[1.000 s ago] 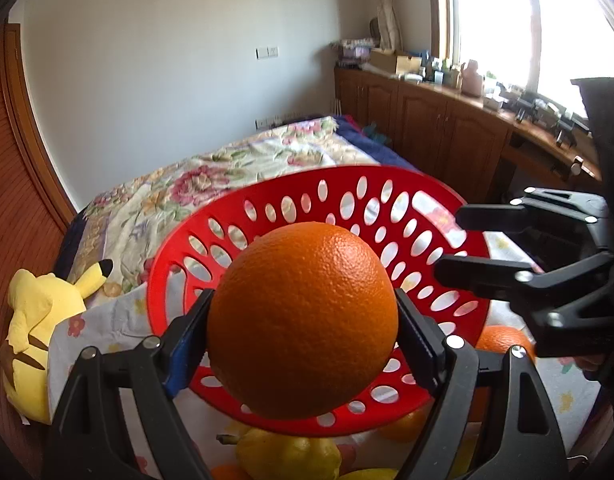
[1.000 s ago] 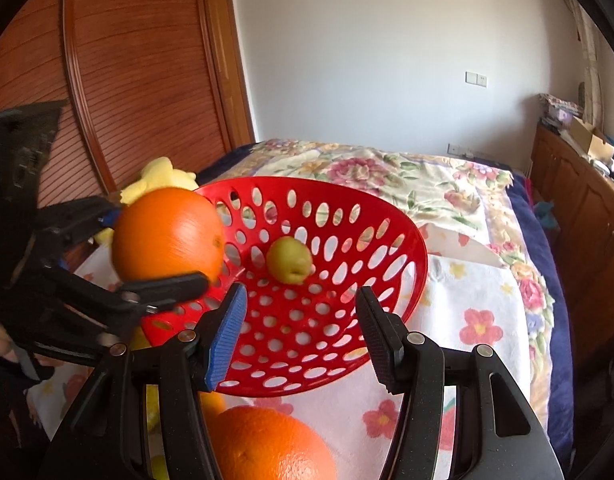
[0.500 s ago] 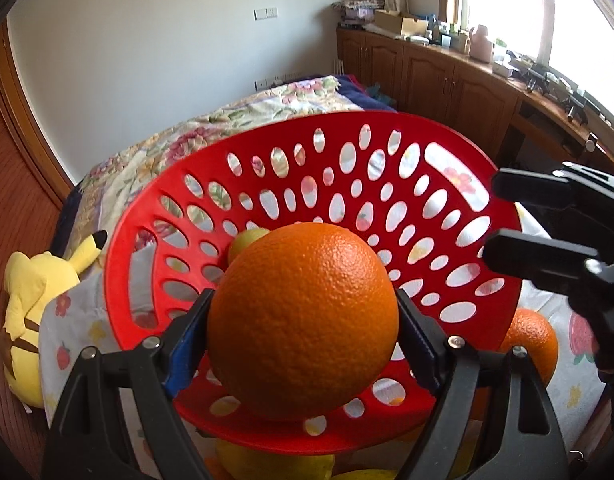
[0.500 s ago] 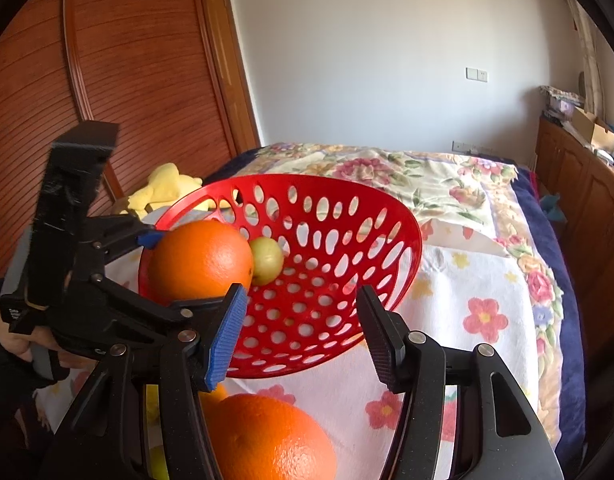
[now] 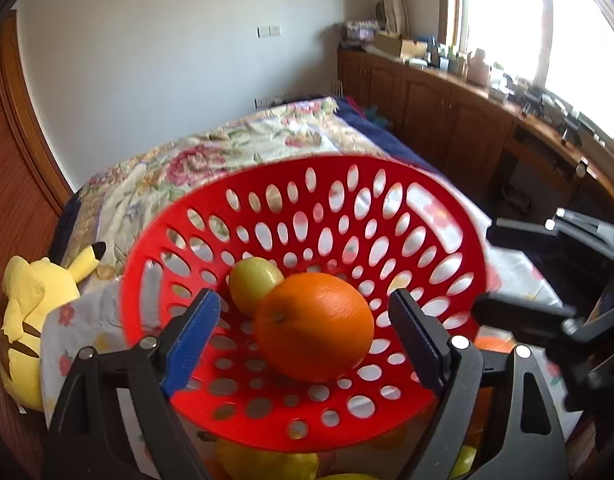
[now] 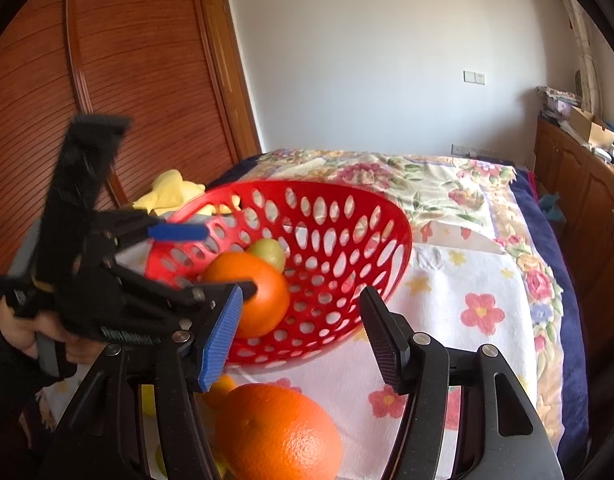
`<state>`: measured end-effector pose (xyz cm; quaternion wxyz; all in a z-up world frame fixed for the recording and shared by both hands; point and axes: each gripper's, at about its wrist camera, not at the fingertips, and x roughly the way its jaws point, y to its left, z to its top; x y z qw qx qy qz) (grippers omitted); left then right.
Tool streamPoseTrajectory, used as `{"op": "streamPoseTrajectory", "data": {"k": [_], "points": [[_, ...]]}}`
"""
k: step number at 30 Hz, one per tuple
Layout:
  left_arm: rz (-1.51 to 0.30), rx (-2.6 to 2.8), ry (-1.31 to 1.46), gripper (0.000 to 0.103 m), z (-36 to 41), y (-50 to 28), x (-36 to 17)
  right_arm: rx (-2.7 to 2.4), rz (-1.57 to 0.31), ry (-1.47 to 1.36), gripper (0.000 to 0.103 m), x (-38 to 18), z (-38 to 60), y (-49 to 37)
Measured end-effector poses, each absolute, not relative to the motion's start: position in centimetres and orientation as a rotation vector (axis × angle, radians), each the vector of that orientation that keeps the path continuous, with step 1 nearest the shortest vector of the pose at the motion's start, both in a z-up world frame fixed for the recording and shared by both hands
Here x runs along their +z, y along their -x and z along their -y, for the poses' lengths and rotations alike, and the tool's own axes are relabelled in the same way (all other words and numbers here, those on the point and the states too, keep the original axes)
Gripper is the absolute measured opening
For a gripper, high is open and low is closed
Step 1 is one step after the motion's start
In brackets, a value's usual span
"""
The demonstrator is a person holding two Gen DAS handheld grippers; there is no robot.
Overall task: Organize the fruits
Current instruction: 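Move both tools back over the remaining fruit on the table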
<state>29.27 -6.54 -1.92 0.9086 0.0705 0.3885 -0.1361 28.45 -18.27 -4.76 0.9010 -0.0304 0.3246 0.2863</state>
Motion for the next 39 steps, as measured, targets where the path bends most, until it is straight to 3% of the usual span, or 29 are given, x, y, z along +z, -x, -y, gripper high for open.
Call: {"op": "streamPoseTrajectory", "data": {"k": [13, 39], "points": [[-0.668, -0.288, -0.096, 0.087, 4.1, -21.8, -0.3, 0.541, -0.628, 0.035, 0.064, -3.4, 19.9, -24.6], [-0.655, -0.247, -0.018, 0.087, -0.7, -11.3, -6.3, 0.43, -0.704, 0.019, 0.064, -9.6, 19.8, -15.2]]}}
